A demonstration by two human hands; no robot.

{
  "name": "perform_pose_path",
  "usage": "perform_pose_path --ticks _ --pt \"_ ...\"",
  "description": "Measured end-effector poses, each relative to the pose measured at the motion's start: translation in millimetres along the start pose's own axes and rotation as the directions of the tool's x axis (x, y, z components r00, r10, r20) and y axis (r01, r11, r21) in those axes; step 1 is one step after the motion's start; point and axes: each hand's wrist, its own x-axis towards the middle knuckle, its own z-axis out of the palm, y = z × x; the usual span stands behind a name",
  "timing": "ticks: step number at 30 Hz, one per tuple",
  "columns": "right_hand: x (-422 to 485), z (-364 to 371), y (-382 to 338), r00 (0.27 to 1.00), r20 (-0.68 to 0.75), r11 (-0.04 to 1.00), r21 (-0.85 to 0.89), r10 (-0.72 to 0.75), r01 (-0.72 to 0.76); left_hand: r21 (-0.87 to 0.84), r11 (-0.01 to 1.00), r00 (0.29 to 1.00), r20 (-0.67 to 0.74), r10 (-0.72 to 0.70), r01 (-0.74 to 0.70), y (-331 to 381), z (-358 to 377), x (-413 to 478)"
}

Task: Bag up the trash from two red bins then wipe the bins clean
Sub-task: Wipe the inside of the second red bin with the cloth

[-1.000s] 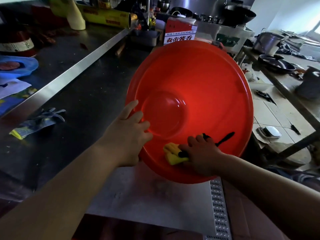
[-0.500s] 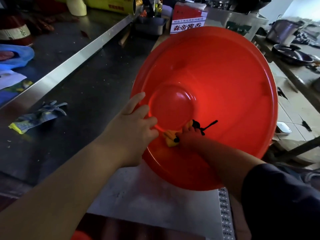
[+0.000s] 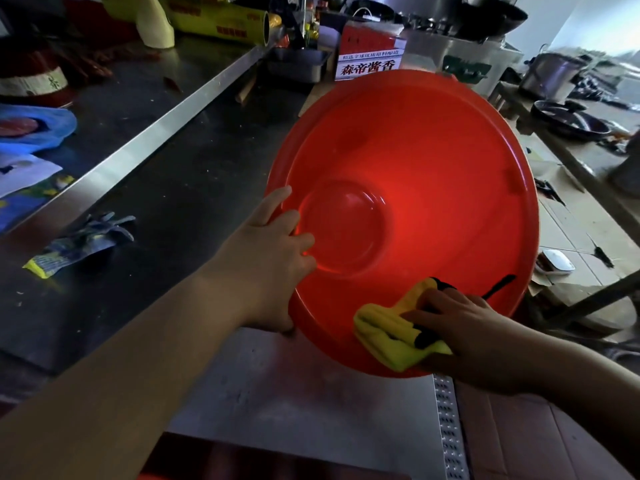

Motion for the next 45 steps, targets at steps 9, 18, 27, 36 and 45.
perform_pose_path --ticks 9,18,27,36,45 --pt "140 37 16 0.990 0.050 0.984 -0.130 0.131 -0.124 -0.040 0.999 0.999 -0.049 0.012 -0.014 1 3 -4" --pt "213 46 16 0.956 0.166 0.967 -0.122 0.243 -0.225 -0.108 0.994 0.988 -0.154 -0.012 -0.005 -3 15 -4" --pt "88 2 5 0.999 0.005 0.990 -0.137 0.039 -0.038 -0.102 0.992 0.996 -0.052 -0.076 0.070 0 7 -8" --pt "-4 13 24 0.902 -0.414 0.973 -0.229 -0.123 0.028 -0.136 0.988 0.996 -0.045 -0.082 0.075 -4 5 -14" --pt "31 48 0 0.870 -0.482 0.993 -0.100 -0.107 0.067 0.028 0.998 0.998 -0.039 -0.052 0.053 -17 -9 -18"
